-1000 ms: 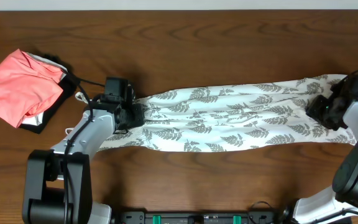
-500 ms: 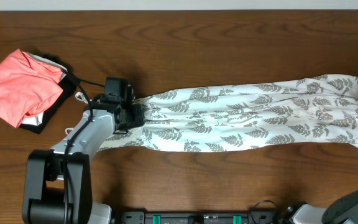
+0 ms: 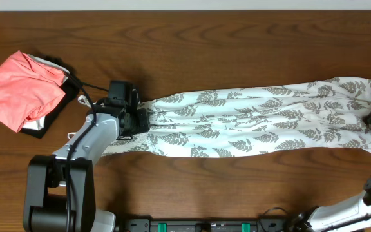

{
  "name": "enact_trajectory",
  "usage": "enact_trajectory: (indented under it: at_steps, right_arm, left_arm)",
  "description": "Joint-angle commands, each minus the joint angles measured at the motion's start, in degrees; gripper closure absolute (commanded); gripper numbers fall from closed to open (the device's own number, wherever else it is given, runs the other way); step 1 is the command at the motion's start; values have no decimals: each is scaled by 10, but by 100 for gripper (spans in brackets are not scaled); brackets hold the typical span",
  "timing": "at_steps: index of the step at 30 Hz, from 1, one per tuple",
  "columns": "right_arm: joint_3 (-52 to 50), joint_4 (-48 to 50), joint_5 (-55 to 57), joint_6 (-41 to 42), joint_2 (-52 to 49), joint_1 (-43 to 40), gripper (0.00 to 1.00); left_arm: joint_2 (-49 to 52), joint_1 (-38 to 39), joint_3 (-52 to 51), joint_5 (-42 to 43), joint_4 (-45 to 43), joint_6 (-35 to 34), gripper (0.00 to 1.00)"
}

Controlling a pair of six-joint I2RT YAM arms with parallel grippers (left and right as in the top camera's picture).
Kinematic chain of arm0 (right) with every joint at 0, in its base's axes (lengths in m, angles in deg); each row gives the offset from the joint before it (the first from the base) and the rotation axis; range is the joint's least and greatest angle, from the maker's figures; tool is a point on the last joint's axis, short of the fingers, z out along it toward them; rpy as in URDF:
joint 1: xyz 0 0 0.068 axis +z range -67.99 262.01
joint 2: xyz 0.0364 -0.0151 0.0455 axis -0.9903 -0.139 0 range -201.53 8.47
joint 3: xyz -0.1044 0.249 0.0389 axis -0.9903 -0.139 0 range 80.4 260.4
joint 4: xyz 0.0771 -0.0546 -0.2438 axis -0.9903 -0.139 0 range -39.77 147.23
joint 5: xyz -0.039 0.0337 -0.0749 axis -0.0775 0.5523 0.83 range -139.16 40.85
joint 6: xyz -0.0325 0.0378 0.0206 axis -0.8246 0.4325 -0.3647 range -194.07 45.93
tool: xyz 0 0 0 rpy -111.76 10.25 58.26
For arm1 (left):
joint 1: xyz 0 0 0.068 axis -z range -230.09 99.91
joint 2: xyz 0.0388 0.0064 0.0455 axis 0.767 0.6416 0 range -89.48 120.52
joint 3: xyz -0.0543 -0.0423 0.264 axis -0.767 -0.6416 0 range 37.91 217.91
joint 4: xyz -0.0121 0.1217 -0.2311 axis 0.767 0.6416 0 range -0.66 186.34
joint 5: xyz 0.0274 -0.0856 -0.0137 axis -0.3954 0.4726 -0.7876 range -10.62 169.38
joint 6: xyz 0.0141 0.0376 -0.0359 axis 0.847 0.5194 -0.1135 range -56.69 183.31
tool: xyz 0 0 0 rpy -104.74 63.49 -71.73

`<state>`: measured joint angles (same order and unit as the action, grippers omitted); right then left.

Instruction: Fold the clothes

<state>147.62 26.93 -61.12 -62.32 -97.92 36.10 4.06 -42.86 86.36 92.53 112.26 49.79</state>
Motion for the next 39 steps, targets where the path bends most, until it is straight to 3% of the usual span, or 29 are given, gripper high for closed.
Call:
enact_trajectory:
  at_steps: [1,3,23,25,27,28,39]
  right_arm:
    - [-2,12,-8,-2,-2,-2,53]
    - [-2,19,-8,-2,-2,-2,58]
    - [-2,59,-2,5,-30,32,56]
    - [-2,60,-1,5,-35,33,62]
    - [-2,61,-1,5,-40,33,80]
    - [-2,60,-1,5,-41,33,97]
    - [40,-6,-62,4,39,32,99]
  left_arm:
    - [8,0,-2,-7,3,-1,66]
    - [8,0,-2,-7,3,-1,65]
    - [8,0,-2,-7,3,-1,65]
    - [8,0,-2,-7,3,-1,65]
    - [8,0,-2,-7,4,-1,65]
    - [8,0,-2,-7,3,-1,65]
    - [8,0,-2,-7,4,-1,64]
